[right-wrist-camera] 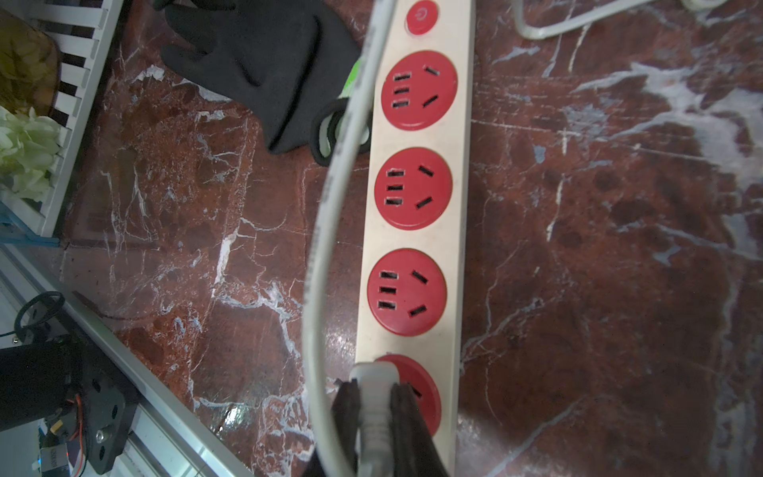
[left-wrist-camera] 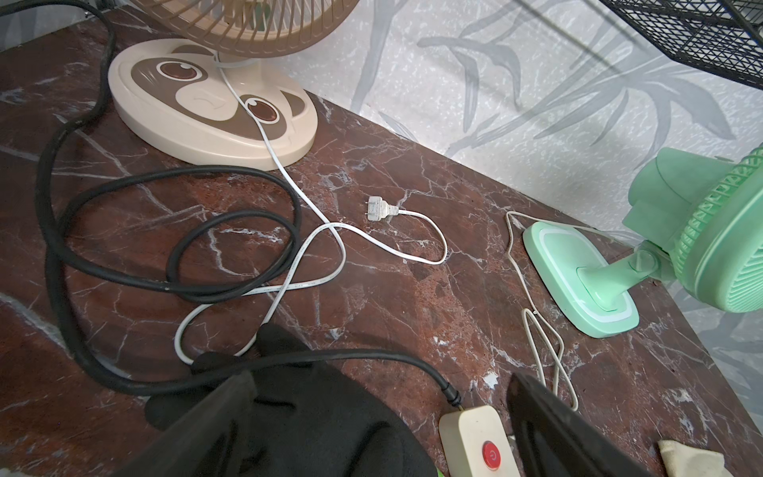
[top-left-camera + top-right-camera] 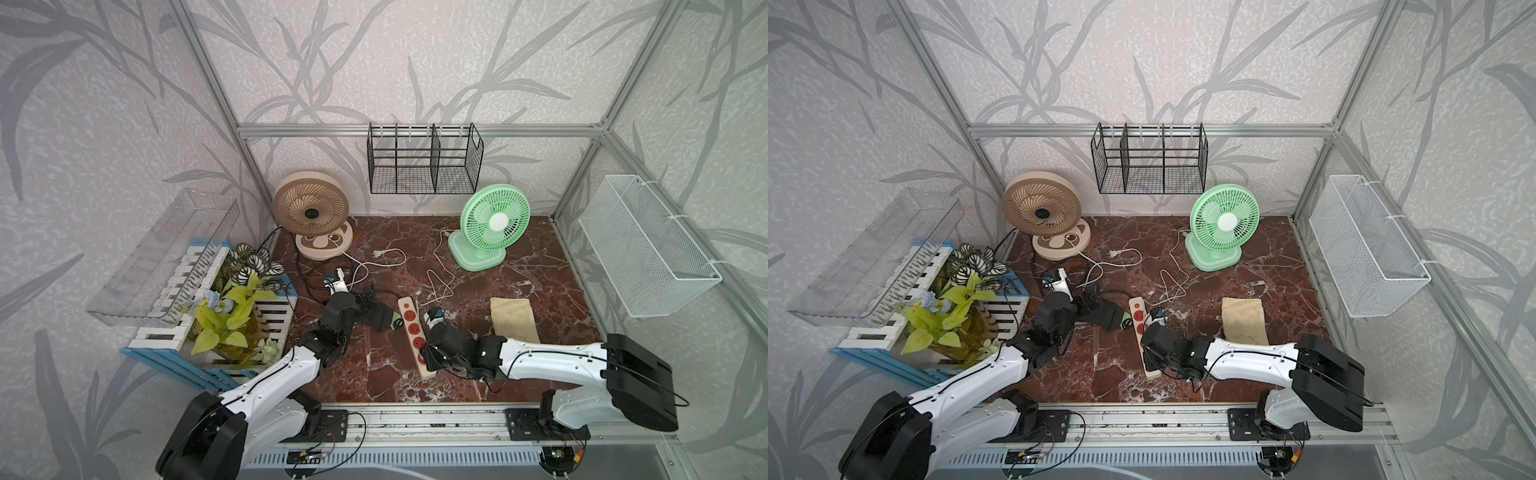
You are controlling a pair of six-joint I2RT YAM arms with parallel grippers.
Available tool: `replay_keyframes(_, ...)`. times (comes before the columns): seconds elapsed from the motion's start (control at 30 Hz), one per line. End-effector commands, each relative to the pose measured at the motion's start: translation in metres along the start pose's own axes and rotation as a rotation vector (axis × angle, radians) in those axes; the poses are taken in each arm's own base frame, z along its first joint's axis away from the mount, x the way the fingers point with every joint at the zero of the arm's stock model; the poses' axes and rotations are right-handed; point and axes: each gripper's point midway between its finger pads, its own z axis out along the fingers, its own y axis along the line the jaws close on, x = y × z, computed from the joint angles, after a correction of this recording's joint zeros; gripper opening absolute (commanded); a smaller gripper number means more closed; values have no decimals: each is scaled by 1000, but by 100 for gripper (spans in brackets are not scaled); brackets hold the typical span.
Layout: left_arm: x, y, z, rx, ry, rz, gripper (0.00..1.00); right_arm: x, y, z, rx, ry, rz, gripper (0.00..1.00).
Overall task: Plug the desk fan into the power strip
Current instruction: Insert the plug into the socket.
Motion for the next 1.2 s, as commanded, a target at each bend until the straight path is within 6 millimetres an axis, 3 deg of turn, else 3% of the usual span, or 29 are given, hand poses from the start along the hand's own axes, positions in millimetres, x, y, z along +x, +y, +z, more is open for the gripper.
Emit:
replay_keyframes(0.0,-2,3,-2,-6,-16,10,100,24,-23,3,110,83,-16,0)
replay_keyframes(0.3,-1,3,-1,-6,-14,10,100,12,-20,-12,127,54,-22,0)
replay_keyframes(0.87,-3,2,-2,0,-19,6,100,28,-12,1,137,128,-35,0)
replay_keyframes(1.17,-4,2,-3,1,-19,8,100,36,-25,3,270,143,-99,0)
